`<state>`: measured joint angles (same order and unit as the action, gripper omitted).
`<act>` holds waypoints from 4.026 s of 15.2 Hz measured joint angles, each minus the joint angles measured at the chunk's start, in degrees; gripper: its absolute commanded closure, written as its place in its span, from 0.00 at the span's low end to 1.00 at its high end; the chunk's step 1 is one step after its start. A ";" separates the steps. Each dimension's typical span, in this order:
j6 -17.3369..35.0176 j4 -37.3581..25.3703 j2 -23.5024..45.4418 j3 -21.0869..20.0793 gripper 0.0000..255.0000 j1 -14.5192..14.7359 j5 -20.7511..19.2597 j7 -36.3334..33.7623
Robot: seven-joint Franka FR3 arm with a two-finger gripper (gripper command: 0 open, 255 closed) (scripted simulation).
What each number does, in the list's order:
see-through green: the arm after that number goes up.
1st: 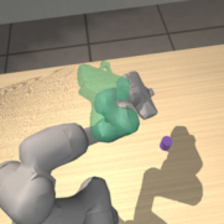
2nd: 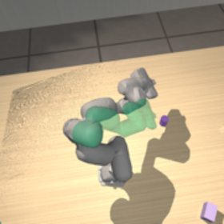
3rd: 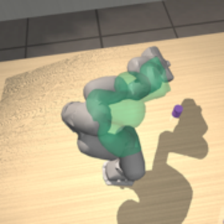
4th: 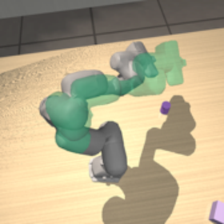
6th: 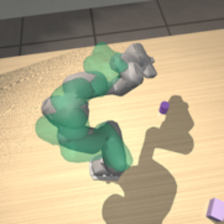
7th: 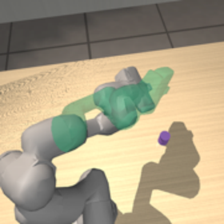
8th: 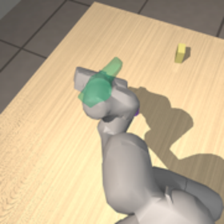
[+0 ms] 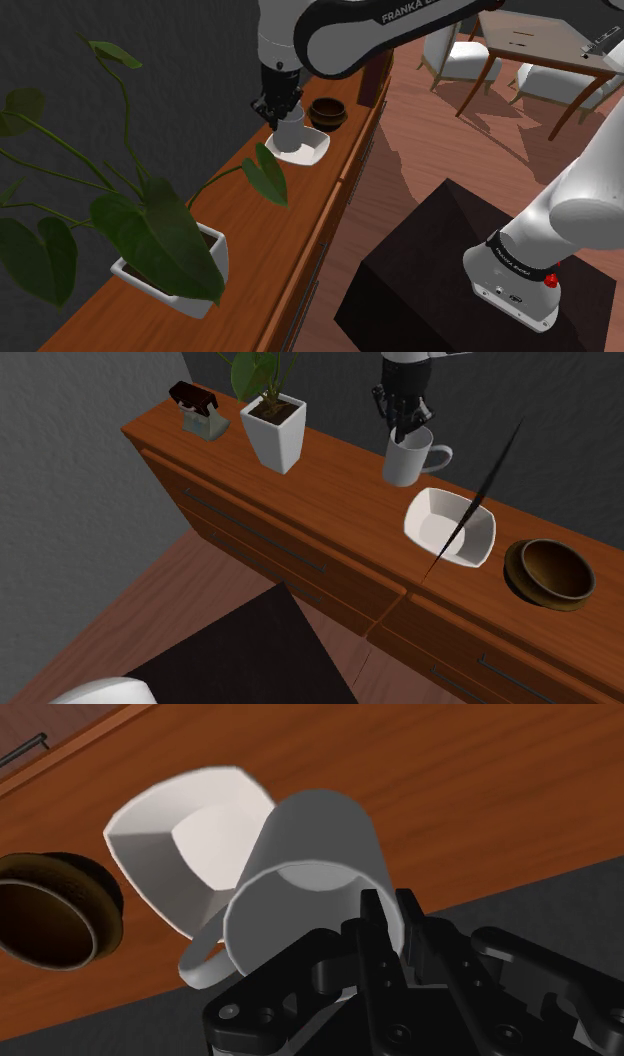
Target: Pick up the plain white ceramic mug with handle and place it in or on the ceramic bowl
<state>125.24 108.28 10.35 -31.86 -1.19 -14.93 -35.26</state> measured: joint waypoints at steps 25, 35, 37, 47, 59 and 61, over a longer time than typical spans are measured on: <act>-5.73 -19.83 11.43 10.06 1.00 -16.75 3.87 31.39; -7.17 -29.71 19.86 12.04 1.00 -18.81 3.02 36.70; -5.82 -28.58 20.10 12.13 1.00 -18.91 2.88 36.62; 0.33 -24.76 22.54 12.79 1.00 -18.78 1.77 35.78; 2.61 -22.97 23.04 13.01 0.00 -18.83 1.42 35.47; 2.61 -22.97 23.04 13.00 0.00 -18.83 1.42 35.47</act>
<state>127.85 85.30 33.39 -18.85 -20.02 -13.50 0.21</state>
